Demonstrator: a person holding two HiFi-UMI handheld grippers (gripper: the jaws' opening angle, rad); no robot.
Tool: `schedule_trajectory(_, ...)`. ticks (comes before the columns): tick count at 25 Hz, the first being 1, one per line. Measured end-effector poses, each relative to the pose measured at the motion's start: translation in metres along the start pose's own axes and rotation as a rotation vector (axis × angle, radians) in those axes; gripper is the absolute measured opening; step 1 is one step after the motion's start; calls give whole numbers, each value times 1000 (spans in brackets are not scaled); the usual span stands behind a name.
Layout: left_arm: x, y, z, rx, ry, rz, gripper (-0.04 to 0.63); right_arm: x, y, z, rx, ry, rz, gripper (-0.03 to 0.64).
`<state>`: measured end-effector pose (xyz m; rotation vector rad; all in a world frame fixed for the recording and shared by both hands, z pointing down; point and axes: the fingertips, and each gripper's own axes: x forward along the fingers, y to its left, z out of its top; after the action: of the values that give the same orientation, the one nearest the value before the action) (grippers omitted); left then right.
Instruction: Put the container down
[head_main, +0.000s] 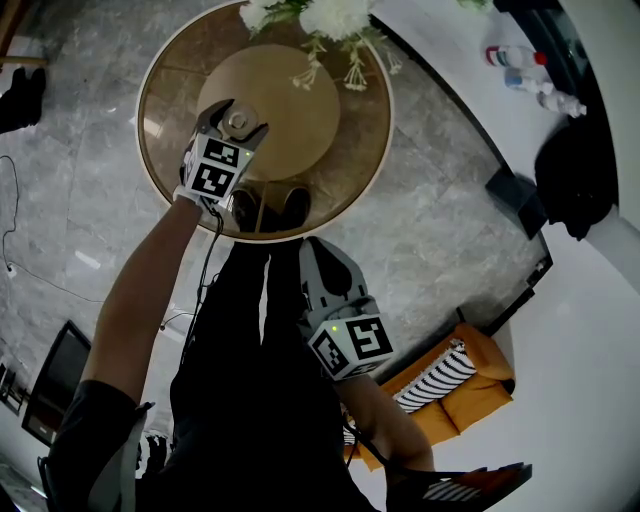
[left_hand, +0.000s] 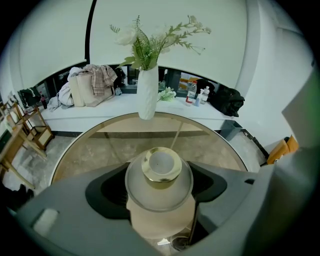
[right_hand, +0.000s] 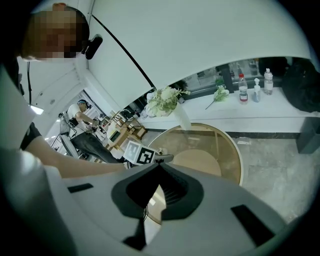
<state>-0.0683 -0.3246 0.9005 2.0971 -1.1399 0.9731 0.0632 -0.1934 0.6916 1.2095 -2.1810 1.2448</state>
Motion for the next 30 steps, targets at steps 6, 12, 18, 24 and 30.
schedule_trajectory(6, 6, 0, -8, 4, 9, -3, 342, 3, 3, -5, 3, 18, 5, 8)
schedule_trajectory(12, 11, -1, -17, 8, 29, 1, 342, 4, 2, -7, 3, 33, 9, 8)
schedule_trajectory(18, 13, -2, -21, 20, 28, 5, 342, 4, 0, -7, 5, 37, 7, 8)
schedule_trajectory(24, 15, -3, -28, 40, 35, 21, 342, 4, -1, -4, 1, 39, 5, 8)
schedule_trajectory(30, 12, -3, -25, -3, 36, 13, 344, 4, 0, 0, -3, 27, 10, 8)
